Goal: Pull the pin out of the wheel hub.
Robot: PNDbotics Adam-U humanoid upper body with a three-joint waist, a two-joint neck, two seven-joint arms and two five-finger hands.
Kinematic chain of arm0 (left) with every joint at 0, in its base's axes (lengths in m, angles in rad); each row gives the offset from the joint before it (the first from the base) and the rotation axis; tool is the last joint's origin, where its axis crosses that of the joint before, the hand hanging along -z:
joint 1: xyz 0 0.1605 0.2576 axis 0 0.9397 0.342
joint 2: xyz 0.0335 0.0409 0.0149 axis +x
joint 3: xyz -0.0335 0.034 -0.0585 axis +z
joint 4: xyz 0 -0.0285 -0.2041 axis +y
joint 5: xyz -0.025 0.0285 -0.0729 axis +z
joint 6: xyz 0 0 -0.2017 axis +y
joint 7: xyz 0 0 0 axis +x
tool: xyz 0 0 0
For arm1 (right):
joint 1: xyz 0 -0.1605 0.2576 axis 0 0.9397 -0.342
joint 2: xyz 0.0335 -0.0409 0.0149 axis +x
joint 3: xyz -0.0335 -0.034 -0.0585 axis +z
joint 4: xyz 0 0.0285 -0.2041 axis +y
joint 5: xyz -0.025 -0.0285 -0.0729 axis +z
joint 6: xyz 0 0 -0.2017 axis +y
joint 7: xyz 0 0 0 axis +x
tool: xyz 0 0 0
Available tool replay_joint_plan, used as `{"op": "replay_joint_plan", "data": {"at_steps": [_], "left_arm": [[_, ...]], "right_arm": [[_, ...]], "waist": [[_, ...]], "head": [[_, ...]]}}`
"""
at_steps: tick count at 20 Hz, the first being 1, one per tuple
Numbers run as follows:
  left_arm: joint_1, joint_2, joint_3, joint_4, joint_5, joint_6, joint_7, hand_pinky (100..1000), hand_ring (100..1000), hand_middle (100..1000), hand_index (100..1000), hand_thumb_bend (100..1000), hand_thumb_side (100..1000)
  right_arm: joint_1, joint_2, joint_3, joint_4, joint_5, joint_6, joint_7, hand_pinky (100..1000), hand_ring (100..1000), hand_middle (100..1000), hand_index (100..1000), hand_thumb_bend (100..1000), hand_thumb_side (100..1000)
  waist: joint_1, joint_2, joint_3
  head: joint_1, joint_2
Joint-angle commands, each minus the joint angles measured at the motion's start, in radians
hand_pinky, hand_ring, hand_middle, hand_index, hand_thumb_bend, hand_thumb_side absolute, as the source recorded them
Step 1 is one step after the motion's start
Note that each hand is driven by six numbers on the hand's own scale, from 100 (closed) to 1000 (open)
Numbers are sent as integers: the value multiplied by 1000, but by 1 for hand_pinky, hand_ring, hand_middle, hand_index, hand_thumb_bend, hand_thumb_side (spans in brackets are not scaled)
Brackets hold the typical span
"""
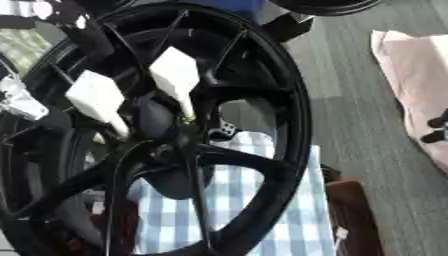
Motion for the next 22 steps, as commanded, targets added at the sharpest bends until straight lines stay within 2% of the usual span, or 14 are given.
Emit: {"op": "replay_joint_plan", "data": {"at_steps": [1, 4, 11, 13, 17, 19, 22], "left_arm": [[-25, 7, 4, 13, -11, -19, 1, 833, 746, 762, 846, 697, 305], [-36, -9, -6, 34, -20, -42, 11, 833, 746, 760, 848, 693, 286], [-47, -35, -21, 85, -5, -81, 25, 817, 713, 709, 816, 609, 220], [-48, -40, -22, 97, 8, -87, 30, 812, 699, 696, 808, 559, 192], [-51, -50, -24, 119, 42, -94, 43, 808, 684, 680, 793, 510, 177], [-53, -53, -24, 124, 61, -96, 46, 798, 655, 637, 753, 456, 151], [-52, -54, -24, 130, 88, -94, 41, 769, 573, 518, 631, 349, 100]], "right_arm": [[0, -15, -2, -19, 2, 2, 0, 772, 544, 572, 562, 100, 679], [0, -13, -2, -19, 2, 2, 2, 772, 544, 572, 562, 100, 680], [0, -9, -1, -19, 2, 4, 2, 772, 544, 572, 562, 100, 684], [1, -8, -2, -19, 2, 5, 1, 773, 544, 572, 562, 100, 685], [0, -7, -1, -19, 2, 6, 2, 773, 544, 572, 562, 100, 685], [0, -7, -2, -19, 1, 7, 1, 773, 544, 572, 562, 100, 686], [1, -5, -2, -19, 0, 10, -3, 773, 544, 572, 562, 100, 686]], "waist": [[10, -113, -3], [10, -112, -6], [9, -108, -8], [9, -108, -9], [9, -108, -11], [9, -107, -11], [9, -107, -12]], "head": [[4, -14], [6, -17], [10, -18], [11, -19], [13, -20], [14, -20], [14, -20]]}}
